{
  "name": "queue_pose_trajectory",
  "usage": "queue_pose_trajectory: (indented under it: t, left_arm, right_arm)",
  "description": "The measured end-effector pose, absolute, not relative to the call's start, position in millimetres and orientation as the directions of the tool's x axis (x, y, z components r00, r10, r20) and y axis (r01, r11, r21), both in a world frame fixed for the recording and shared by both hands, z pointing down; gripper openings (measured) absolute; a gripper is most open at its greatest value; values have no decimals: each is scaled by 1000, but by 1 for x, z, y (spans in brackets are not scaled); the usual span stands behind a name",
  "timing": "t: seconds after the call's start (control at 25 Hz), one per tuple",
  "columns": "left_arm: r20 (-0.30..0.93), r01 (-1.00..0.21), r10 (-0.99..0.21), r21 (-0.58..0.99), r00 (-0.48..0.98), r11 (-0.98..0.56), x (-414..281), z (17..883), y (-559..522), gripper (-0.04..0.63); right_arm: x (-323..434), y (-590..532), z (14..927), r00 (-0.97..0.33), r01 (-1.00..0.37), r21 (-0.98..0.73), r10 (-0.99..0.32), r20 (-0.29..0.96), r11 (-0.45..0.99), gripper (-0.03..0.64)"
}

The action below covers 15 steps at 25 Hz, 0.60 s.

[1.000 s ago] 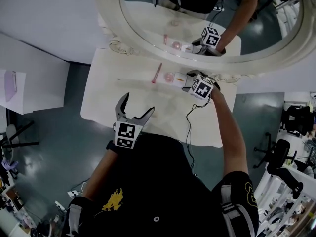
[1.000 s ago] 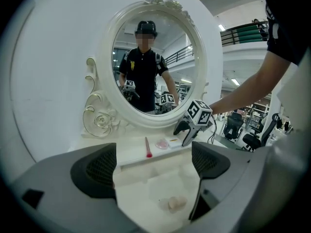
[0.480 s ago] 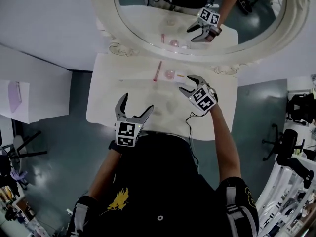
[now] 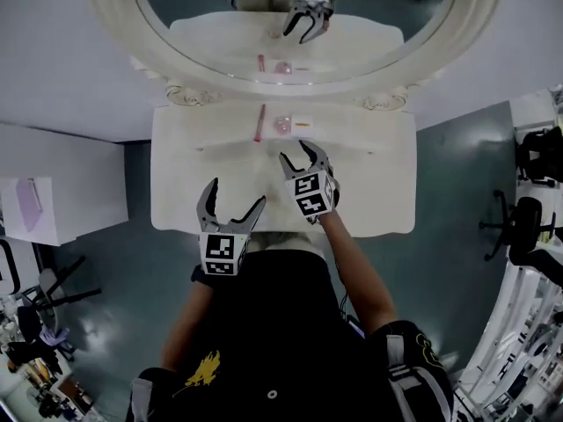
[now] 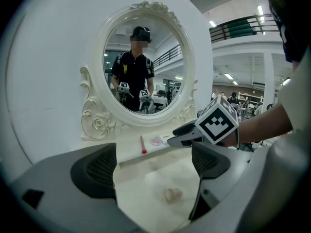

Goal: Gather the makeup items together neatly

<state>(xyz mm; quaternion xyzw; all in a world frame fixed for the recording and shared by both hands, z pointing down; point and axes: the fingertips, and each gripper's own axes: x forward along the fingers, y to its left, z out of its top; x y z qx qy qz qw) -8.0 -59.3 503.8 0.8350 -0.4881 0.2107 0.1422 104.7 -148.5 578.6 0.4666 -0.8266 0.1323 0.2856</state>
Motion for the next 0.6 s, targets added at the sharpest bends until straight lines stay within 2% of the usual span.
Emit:
queue_pose_trajectory:
  t: [0.12, 0.32, 0.6]
  left_arm:
    - [489, -859, -743, 26, 457, -512, -31, 503, -62, 492]
    - [472, -854, -744, 37, 473, -519, -89, 503, -88, 492]
    - [491, -848, -720, 78, 490, -524, -143, 521, -108, 492]
  right_arm:
    - [73, -147, 573, -396, -881, -9, -727, 561, 473, 239]
    - [41, -172, 570, -318, -936, -62, -759, 569, 345, 197]
    - [19, -213, 619, -160, -984, -54, -727, 668, 167, 185]
